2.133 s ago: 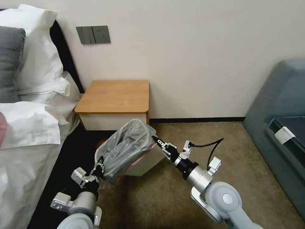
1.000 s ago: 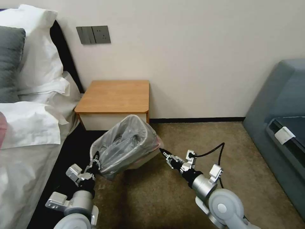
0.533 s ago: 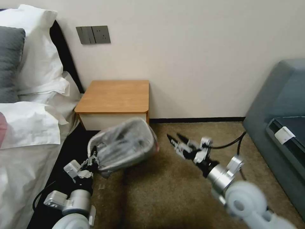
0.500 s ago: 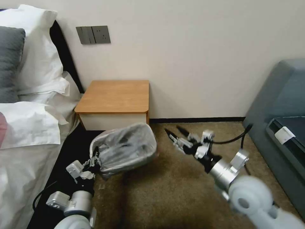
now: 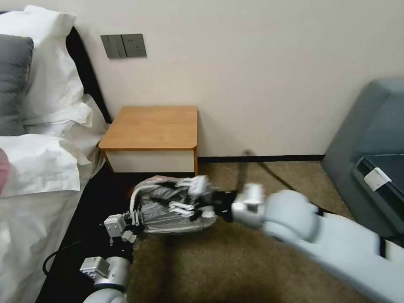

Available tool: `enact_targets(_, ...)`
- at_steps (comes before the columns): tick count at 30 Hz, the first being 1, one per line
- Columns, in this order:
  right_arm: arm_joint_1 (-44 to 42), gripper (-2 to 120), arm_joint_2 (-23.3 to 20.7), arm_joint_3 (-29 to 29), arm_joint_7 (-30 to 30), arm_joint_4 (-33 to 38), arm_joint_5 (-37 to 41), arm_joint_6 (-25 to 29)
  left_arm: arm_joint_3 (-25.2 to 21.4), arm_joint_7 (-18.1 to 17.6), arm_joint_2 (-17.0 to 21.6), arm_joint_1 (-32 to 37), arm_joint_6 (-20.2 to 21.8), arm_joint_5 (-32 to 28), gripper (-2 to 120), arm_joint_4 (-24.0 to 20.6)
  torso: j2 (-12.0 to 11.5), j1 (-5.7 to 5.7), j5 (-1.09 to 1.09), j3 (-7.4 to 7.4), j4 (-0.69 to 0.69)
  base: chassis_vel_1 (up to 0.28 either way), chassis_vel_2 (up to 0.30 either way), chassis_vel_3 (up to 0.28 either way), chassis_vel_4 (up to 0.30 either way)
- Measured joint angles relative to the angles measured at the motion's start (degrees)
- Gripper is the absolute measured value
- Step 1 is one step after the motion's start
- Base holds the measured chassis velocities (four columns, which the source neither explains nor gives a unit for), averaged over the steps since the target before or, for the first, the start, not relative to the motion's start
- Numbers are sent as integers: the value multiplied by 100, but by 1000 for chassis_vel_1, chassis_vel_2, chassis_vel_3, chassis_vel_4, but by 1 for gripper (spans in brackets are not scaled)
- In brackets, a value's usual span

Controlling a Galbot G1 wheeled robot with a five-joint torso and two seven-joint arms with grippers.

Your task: Pick up the garbage bag from the table and place it over the trash can.

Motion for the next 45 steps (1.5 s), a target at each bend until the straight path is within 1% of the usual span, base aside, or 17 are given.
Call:
enact_targets(2,74,6,108,-146,-108,-170,-345,-104,-27,13,-5,35,-15,26,8,-36,0,0,0,0,-1,0,0,0,0)
enact_targets(3,74,6,108,-146,-108,-170,-345,-104,-27,13,-5,35,-15,26,8,-36,0,0,0,0,-1,0,0,0,0)
enact_targets(4,109,1,152,-216,-130,-272,-522,-166,-48,22,-6,48,-18,26,8,-51,0,0,0,0,-3,0,0,0,0)
enact_targets(5,138,0,197,-273,-118,-375,-660,-197,-65,33,-6,55,-18,22,8,-54,0,0,0,0,-2,0,0,0,0)
enact_targets(8,191,0,280,-339,-109,-546,-869,-294,-82,40,-8,74,-18,10,8,-65,0,0,0,0,-2,0,0,0,0)
enact_targets(12,333,0,522,-472,81,-866,-1197,-753,-83,89,-13,112,-31,47,8,-113,0,0,0,0,-2,0,0,0,0)
enact_targets(13,333,0,522,-472,81,-866,-1197,-753,-83,89,-13,112,-31,47,8,-113,0,0,0,0,-2,0,0,0,0)
enact_targets(16,347,0,651,-569,243,-901,-1347,-1326,-61,126,-35,112,-79,84,8,-113,0,0,0,0,-2,0,0,0,0)
enact_targets(17,347,0,651,-569,243,-901,-1347,-1326,-61,126,-35,112,-79,84,8,-113,0,0,0,0,-2,0,0,0,0)
enact_targets(19,373,0,695,-669,350,-933,-1355,-1575,-55,159,-46,111,-114,93,8,-101,0,0,1,0,-2,0,0,0,0)
enact_targets(21,398,0,729,-716,396,-1033,-1381,-1682,-66,206,-52,118,-199,144,8,-94,0,0,0,0,-2,0,0,0,0)
enact_targets(26,400,0,816,-740,611,-1217,-1333,-1807,-72,342,-63,142,-293,219,8,-131,0,-1,1,-1,-2,0,0,0,0)
enact_targets(30,458,0,988,-850,909,-1421,-1279,-1983,-62,480,-82,159,-399,426,8,-142,0,-1,1,0,-2,0,0,0,0)
enact_targets(34,527,0,1090,-958,1104,-1513,-1261,-2108,-44,505,-83,161,-416,474,8,-150,0,-1,1,-1,-2,0,0,0,0)
enact_targets(36,549,0,1112,-980,1128,-1538,-1266,-2158,-44,512,-83,162,-416,481,8,-156,0,-1,1,-1,-1,0,0,0,0)
enact_targets(39,647,0,1170,-1059,1148,-1649,-1311,-2429,-42,518,-83,162,-418,473,8,-201,0,-1,1,-1,-1,0,0,0,0)
enact_targets(45,743,0,1204,-1114,1130,-1739,-1342,-2626,-38,515,-98,147,-419,360,8,-213,0,-1,0,-1,-2,0,0,0,0)
